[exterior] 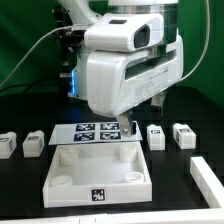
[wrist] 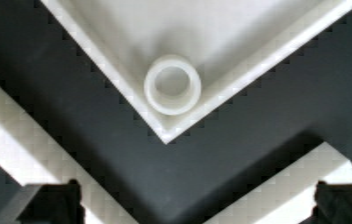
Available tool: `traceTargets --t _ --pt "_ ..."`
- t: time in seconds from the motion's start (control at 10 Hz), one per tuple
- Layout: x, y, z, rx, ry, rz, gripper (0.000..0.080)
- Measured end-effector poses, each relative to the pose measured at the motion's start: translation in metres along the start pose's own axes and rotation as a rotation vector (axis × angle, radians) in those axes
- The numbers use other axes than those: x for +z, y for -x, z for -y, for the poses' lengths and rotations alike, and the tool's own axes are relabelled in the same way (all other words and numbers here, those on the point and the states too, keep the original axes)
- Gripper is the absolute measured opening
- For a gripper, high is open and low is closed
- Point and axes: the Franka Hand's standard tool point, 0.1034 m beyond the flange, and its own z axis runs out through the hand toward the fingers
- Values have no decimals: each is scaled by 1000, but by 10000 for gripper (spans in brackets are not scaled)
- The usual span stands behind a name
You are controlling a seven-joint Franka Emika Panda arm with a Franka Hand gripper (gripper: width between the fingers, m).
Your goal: Assemble one leg
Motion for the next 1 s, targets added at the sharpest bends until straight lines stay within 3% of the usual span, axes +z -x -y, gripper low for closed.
traceTargets --t 0.2,0.4,0.5,0.6,0.7,0.8,1.0 --pt "0 0 0 0 -1 0 650" --pt "2 6 -1 -266 9 3 650" --pt "9 24 5 -370 19 -5 650" --pt "14 48 12 -448 8 3 650" --pt "19 62 11 -583 5 5 650" --pt "23 71 9 -632 6 2 650" --pt "22 68 10 -632 7 2 650"
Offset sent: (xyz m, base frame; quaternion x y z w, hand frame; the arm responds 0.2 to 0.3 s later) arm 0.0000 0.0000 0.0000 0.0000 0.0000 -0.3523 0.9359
